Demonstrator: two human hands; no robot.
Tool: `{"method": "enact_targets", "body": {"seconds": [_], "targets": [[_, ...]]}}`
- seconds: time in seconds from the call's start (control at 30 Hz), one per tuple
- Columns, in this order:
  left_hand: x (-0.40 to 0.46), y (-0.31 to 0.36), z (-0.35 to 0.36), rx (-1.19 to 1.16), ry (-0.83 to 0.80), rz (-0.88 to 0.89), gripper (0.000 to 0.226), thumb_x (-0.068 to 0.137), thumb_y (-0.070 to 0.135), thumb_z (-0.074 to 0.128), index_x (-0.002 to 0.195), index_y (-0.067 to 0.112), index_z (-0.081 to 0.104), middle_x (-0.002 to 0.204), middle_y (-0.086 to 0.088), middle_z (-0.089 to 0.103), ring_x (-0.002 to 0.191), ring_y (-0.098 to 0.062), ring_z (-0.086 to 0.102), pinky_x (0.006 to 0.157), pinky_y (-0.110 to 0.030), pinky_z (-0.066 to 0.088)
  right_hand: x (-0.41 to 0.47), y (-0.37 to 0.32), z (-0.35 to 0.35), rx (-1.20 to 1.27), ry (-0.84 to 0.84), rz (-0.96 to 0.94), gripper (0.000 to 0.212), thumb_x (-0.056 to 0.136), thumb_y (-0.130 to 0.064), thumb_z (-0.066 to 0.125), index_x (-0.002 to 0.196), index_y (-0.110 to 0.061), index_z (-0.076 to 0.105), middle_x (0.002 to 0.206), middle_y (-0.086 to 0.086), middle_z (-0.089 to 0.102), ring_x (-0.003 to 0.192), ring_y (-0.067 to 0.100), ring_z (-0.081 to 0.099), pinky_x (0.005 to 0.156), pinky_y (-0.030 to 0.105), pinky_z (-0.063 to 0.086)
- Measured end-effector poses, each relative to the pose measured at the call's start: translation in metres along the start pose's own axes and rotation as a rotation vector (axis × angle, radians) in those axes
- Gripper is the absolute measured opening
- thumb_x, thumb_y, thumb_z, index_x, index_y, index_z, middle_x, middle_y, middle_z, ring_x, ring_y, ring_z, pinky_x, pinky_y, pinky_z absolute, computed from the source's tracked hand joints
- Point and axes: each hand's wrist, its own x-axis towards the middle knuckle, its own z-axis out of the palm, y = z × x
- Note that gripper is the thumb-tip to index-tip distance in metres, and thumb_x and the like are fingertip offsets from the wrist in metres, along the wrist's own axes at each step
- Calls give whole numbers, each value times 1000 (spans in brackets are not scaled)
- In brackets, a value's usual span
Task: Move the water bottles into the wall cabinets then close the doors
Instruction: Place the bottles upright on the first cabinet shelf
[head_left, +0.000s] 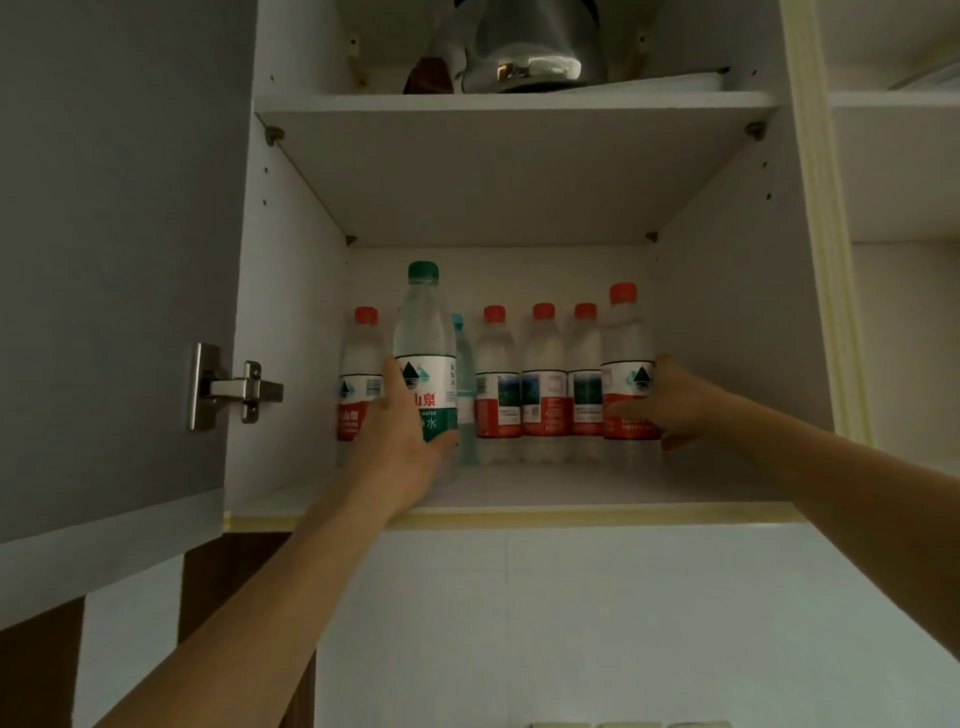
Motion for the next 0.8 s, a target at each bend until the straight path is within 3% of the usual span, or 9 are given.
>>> {"method": "enact_targets", "body": {"seconds": [0.13,0.27,0.33,0.43,0.5,0.57,0.7,0.8], "targets": [[-2,-4,-1,-6,-10,16,96,84,11,80,153,32,17,142,-7,54,121,-25,60,99,-53,54,9,-2,7,-54,21,45,65,90,-31,76,135,-7,36,124,16,57,107,34,62,81,52,61],[-4,-3,-1,11,-9,26,95,85,13,79,154,29,16,143,-6,53,122,-25,59,99,-53,54,22,1,17,-85,70,30,69,88,-27,79,138,-1,39,125,17,61,101,28,62,80,41,56],[-4,-2,-2,17,-9,29,94,85,14,79,154,28,16,143,-6,53,123,-26,59,99,-53,54,23,5,18,-121,84,-4,88,84,-28,83,149,-3,29,133,17,59,110,28,62,92,43,55],[-6,1,-4,39,-16,16,95,86,16,79,155,28,15,143,-7,53,121,-26,59,99,-54,53,14,8,16,-365,157,-104,134,73,-38,90,160,-18,-11,156,20,30,137,40,43,110,54,44],[-8,2,-4,47,-21,17,95,86,16,79,155,27,15,142,-7,54,119,-26,60,99,-53,54,10,9,12,-634,218,-210,142,68,-50,90,158,-26,-18,166,17,-3,151,46,13,114,61,33],[-9,2,-5,50,-22,14,95,86,16,79,155,28,15,141,-7,55,116,-25,61,98,-51,55,8,9,8,-808,192,-308,143,66,-58,87,157,-30,-19,166,12,-24,154,43,-8,116,63,28],[-10,3,-5,66,-25,8,94,88,19,78,156,27,13,140,-8,54,115,-25,61,97,-50,55,9,10,1,-996,136,-346,136,67,-69,81,160,-27,-9,165,13,-25,154,40,-10,118,59,31],[-9,3,-6,64,-23,17,93,88,19,77,155,27,13,140,-7,55,113,-24,62,96,-50,56,12,10,-6,-1099,137,-341,136,69,-72,77,160,-23,-12,165,20,-22,155,40,-9,121,54,26]]}}
